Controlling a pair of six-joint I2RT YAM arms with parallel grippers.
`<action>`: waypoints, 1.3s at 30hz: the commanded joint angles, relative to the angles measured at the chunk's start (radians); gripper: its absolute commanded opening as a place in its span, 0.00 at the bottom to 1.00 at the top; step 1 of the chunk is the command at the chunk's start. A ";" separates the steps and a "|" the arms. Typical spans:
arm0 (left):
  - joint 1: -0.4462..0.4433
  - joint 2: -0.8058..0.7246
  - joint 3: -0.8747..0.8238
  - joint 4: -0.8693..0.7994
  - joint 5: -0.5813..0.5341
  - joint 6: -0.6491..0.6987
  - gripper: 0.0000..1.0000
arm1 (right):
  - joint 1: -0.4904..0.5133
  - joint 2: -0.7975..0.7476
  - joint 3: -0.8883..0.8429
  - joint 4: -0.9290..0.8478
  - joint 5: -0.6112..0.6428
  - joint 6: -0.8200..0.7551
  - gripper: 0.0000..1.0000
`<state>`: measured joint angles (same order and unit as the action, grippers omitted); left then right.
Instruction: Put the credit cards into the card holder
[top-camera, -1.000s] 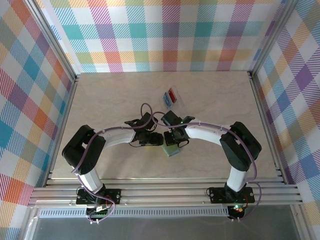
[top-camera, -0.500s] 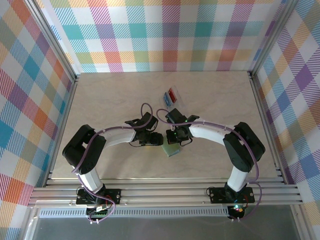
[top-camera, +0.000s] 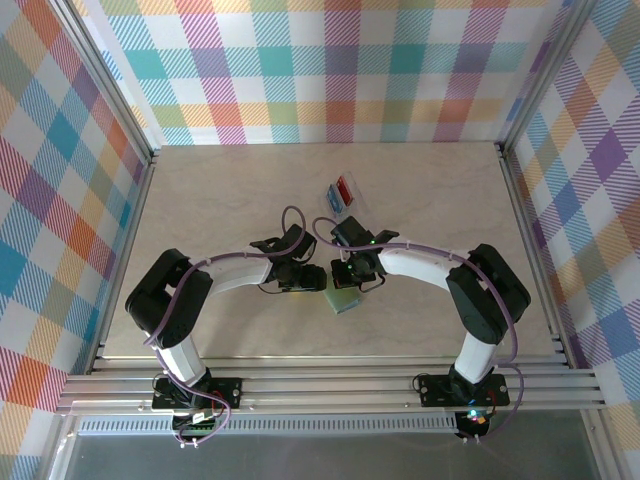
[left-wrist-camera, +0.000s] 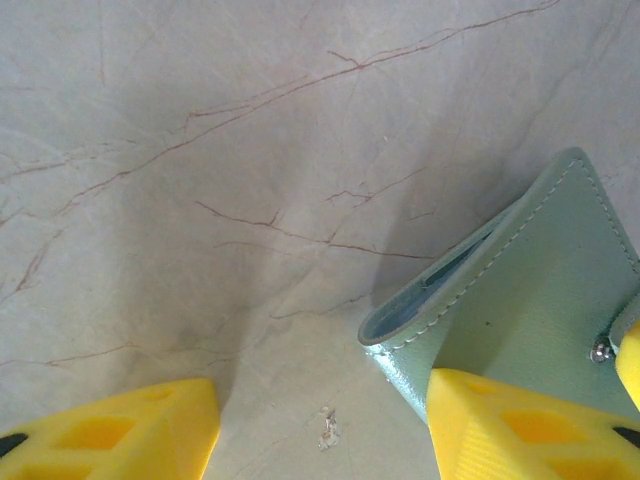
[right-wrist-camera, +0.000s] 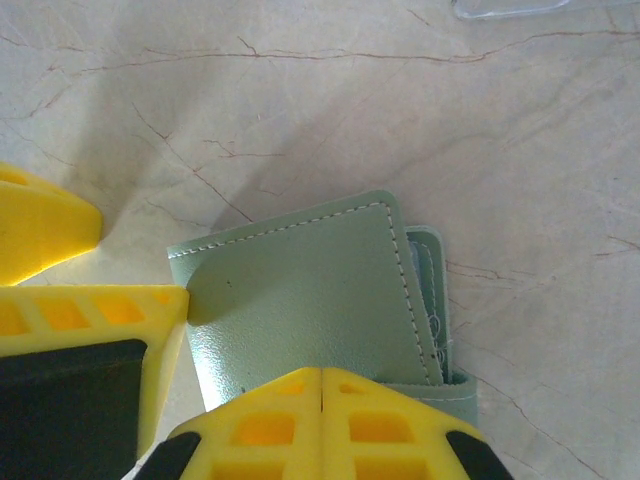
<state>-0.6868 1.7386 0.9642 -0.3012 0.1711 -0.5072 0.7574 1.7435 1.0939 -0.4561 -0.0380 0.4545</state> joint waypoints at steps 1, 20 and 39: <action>-0.036 0.101 -0.018 0.117 0.100 0.006 0.59 | -0.006 0.005 -0.002 0.013 -0.025 -0.017 0.00; -0.035 0.107 -0.014 0.119 0.103 0.006 0.59 | 0.014 0.059 0.006 -0.013 -0.002 -0.016 0.00; -0.036 0.109 -0.014 0.122 0.107 0.001 0.58 | 0.072 -0.002 -0.139 0.092 0.104 0.045 0.00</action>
<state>-0.6868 1.7439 0.9680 -0.3061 0.1711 -0.5072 0.8162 1.7275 1.0191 -0.3500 0.0505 0.4706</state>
